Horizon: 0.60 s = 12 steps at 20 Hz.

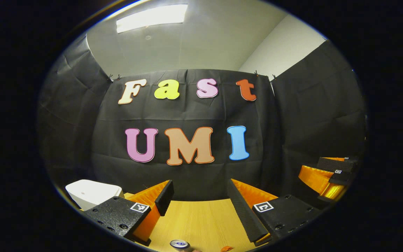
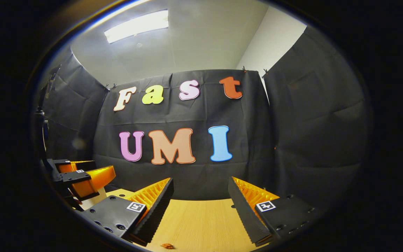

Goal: Press the lid of the desktop garbage bin to open it, pick up the crumpled paper on the desktop and throw it into the bin, then pick up the pop can on the desktop and drop it into the bin, and finally close the garbage bin lid.

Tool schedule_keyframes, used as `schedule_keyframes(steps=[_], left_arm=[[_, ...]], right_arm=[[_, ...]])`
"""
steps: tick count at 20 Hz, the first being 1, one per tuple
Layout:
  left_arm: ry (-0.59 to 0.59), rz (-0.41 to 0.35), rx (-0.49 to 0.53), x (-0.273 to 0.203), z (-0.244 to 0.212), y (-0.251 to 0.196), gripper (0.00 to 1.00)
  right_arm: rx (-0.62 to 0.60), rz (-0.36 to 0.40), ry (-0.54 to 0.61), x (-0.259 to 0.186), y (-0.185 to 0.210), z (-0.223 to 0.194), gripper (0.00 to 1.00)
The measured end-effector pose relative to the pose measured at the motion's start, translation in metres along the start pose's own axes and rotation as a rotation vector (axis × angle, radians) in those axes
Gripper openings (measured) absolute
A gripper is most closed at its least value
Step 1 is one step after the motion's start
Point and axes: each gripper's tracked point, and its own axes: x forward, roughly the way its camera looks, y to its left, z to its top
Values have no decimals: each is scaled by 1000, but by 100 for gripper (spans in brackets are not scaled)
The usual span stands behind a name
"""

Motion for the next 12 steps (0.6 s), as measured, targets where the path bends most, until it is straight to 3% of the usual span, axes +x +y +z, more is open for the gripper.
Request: schedule_keyframes(steps=[12], left_arm=[[-16,1,23,4,6,5,90]], right_arm=[[-1,6,12,3,2,-4,98]])
